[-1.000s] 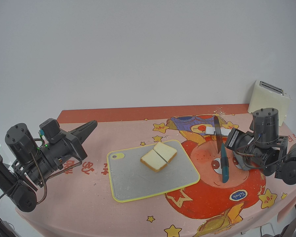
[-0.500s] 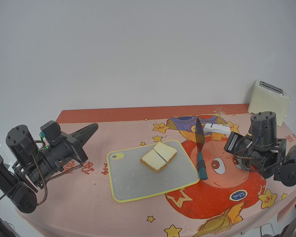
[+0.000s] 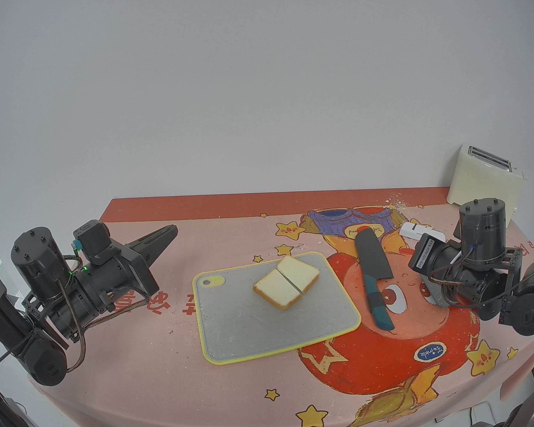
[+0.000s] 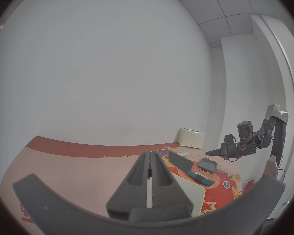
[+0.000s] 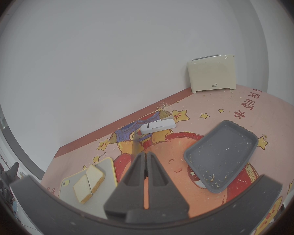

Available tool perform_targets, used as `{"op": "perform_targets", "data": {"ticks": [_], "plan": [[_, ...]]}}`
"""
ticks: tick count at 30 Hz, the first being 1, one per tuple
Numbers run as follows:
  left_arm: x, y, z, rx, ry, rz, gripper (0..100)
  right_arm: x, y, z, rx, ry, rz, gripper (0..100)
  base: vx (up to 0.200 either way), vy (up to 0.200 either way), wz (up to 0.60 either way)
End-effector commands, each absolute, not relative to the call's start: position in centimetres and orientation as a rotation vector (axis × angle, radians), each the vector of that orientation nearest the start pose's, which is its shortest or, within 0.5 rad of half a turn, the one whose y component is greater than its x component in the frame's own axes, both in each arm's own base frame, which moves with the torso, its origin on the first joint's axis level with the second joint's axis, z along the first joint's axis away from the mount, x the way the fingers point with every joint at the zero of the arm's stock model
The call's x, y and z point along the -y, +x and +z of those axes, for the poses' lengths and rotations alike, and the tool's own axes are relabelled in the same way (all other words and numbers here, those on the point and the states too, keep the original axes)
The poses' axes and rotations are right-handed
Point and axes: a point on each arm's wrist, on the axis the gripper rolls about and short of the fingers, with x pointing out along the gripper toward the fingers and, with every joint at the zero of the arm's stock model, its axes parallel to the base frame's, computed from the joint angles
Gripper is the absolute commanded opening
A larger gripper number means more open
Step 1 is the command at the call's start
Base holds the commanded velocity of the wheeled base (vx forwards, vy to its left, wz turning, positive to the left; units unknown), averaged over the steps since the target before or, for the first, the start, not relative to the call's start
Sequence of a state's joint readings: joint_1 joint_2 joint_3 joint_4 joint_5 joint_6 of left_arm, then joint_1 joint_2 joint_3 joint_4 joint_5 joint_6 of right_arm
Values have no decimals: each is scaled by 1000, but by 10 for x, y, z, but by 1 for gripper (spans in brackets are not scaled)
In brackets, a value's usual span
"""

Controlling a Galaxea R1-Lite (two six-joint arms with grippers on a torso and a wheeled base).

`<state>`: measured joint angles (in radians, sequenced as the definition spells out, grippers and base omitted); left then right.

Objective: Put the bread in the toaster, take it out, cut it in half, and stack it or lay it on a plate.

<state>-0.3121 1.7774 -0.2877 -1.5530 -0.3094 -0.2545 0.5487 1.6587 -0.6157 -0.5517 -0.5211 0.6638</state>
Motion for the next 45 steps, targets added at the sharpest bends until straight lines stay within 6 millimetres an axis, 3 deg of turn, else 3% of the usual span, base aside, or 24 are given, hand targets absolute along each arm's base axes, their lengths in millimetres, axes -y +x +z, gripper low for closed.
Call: {"op": "perform_targets", "data": {"ticks": [1,21,28,31,35,38,45], "plan": [[86,237,133,0,-245,-634,0,-130,234,139,-409,405,-111,0,0,0,0],[86,237,127,-27,-246,-632,0,-132,232,139,-415,402,-100,0,0,0,0],[102,229,127,-44,-259,-702,0,-163,213,142,-483,369,151,0,0,0,0],[111,221,124,-76,-277,-740,0,-167,216,144,-504,311,254,0,0,0,0],[126,208,121,-108,-290,-798,0,-177,226,164,-473,313,359,0,0,0,0],[138,206,123,-130,-369,-810,0,-179,244,170,-493,329,371,0,0,0,0],[161,245,132,-198,-433,-789,0,-168,270,165,-584,394,442,0,0,0,0]]}}
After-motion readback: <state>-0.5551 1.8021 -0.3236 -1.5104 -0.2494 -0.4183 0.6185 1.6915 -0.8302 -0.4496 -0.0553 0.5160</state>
